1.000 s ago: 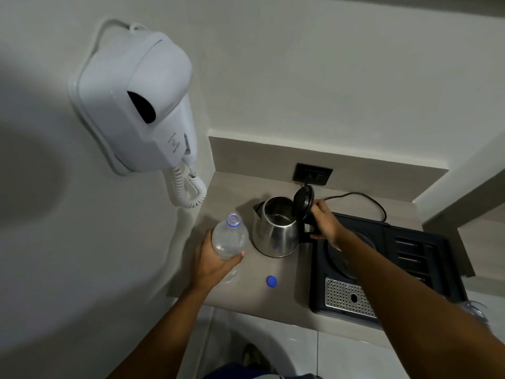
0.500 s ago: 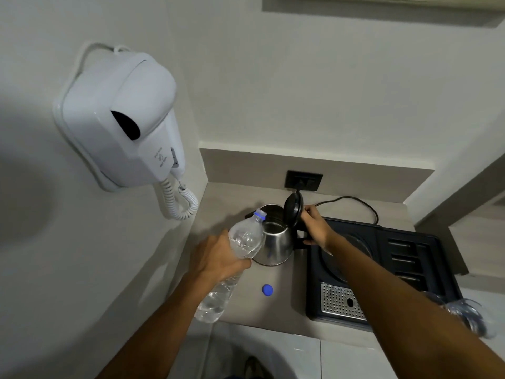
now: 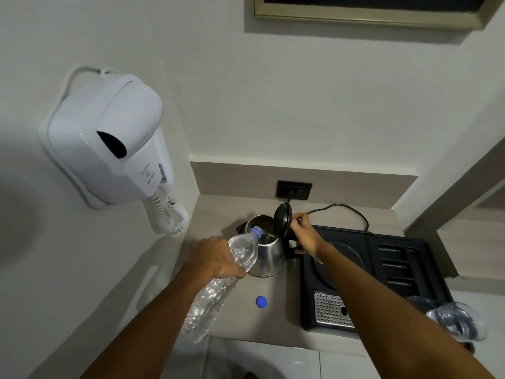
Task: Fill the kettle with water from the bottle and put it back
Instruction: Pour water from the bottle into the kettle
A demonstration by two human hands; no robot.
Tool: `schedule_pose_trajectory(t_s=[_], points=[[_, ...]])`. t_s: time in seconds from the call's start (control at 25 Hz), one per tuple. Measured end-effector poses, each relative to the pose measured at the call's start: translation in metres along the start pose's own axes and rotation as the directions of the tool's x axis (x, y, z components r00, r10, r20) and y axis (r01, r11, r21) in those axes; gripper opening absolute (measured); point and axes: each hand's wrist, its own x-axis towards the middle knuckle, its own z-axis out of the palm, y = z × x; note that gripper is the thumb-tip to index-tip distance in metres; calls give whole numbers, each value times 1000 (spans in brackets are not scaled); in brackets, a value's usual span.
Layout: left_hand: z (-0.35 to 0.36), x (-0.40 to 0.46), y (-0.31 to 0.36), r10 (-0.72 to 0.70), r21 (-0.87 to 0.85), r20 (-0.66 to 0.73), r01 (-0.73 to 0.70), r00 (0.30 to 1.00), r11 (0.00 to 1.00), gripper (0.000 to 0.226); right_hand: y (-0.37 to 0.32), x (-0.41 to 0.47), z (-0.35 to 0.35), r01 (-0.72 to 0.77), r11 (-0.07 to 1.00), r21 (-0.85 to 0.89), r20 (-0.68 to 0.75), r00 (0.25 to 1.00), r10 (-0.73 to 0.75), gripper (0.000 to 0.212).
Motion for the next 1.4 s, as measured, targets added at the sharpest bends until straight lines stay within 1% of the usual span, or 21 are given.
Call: schedule_pose_trajectory(t_s=[0.2,0.28,0.4,0.6,0.76,0.96,1.16,1.32,1.4], points=[[-12,3,1,-2,66,70,-2,998,998,59,1,2,-1,-3,1000,8,16,1000,3,63],[-14,5,2,4,83,76,-10,997,996,63,1,3,-1,-4,1000,7,13,1000,4,63],[-16,7,2,2,78,83,-9,997,997,60,1,3,0,-2,1000,13,6,1000,2,64],[-15,10,2,5,92,92,-14,996,996,71,1,3,-1,3,1000,17,14,1000,-3,70],[-14,12,2,1,93,91,-9,996,996,70,2,4,-1,-2,1000,11,17,1000,2,70],[-13,14,0,7,102,69,-14,998,995,73,3,4,-1,1,1000,13,9,1000,-1,61],[-9,14,-2,12,90,44,-16,999,996,73,0,1,1,-4,1000,25,4,1000,4,62],[-5,12,-2,16,67,-2,-16,1000,998,68,-1,0,1,-1,1000,17,4,1000,1,63],[-2,10,-2,21,19,-63,-19,998,1000,65,-2,-1,2,0,1000,12,-2,1000,0,60]])
